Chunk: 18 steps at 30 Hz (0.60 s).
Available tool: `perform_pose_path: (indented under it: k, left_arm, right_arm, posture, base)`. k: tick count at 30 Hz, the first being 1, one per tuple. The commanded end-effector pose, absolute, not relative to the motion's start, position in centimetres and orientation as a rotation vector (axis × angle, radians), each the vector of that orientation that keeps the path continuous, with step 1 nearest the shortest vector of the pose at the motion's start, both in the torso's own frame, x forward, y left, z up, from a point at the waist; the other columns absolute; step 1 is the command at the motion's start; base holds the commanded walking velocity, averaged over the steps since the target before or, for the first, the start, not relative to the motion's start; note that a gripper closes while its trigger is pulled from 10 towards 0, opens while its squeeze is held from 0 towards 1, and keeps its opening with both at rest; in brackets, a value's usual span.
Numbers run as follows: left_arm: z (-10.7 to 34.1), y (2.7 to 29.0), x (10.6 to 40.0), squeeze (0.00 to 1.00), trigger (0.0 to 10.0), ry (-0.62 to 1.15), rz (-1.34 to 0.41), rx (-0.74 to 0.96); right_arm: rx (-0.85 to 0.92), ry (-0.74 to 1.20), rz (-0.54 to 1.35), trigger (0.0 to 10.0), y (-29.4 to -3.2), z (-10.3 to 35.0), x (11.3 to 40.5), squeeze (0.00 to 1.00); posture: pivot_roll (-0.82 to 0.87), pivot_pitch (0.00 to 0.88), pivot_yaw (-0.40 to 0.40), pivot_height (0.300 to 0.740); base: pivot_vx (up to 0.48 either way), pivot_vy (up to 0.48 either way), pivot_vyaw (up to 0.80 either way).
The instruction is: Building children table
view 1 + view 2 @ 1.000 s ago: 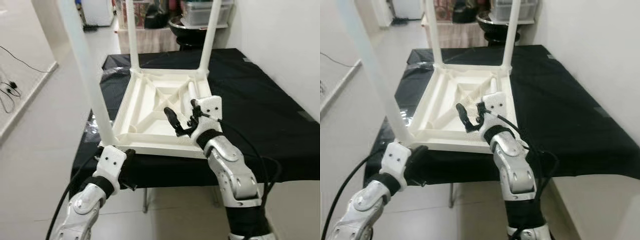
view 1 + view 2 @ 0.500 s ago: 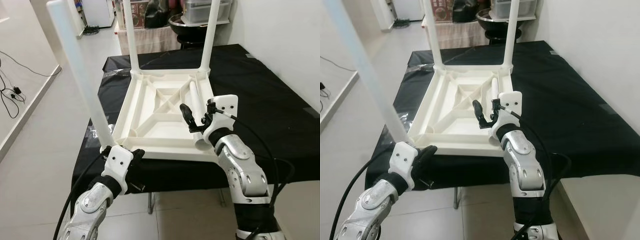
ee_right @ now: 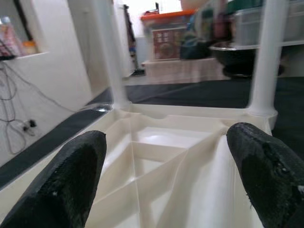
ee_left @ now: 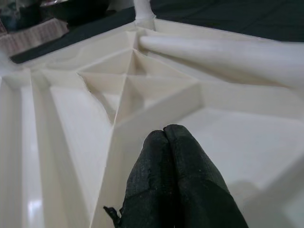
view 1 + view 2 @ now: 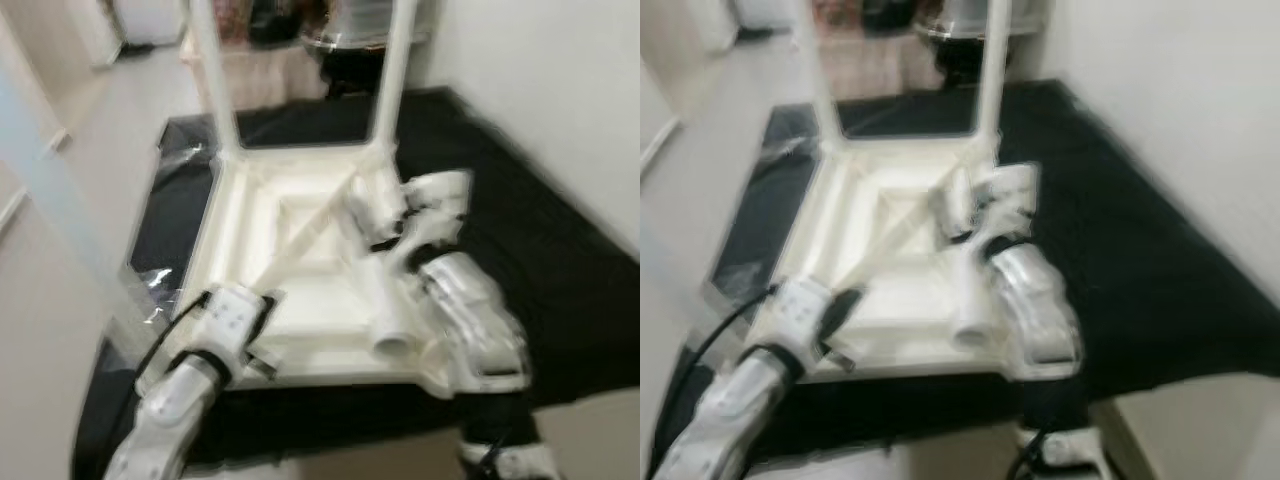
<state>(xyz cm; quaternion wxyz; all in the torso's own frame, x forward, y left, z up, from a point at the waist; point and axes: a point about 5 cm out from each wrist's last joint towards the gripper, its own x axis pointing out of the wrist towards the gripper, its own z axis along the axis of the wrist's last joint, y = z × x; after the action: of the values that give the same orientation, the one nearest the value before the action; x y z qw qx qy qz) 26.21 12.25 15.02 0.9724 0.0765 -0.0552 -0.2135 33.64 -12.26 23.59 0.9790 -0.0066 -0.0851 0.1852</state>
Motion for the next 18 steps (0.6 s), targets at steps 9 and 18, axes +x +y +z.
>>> perform_pose_path:
  k: [9,18]
  left_arm:
    - [13.9,11.5,25.3,0.0,10.0,-0.053,-0.456,0.159]
    - [13.4,10.7,24.2,0.0,10.0,-0.025,-0.491,0.211]
  right_arm:
    - [-0.295,0.162,0.502,10.0,-15.7,25.4,35.3,0.0]
    - [-0.27,0.601,0.639,10.0,-15.8,26.1,33.7,0.0]
  posture:
    - [-0.04,0.127,0.021,0.74]
    - [-0.06,0.122,-0.021,0.74]
  base:
    - [0.0,0.0,0.0]
    - [0.0,0.0,0.0]
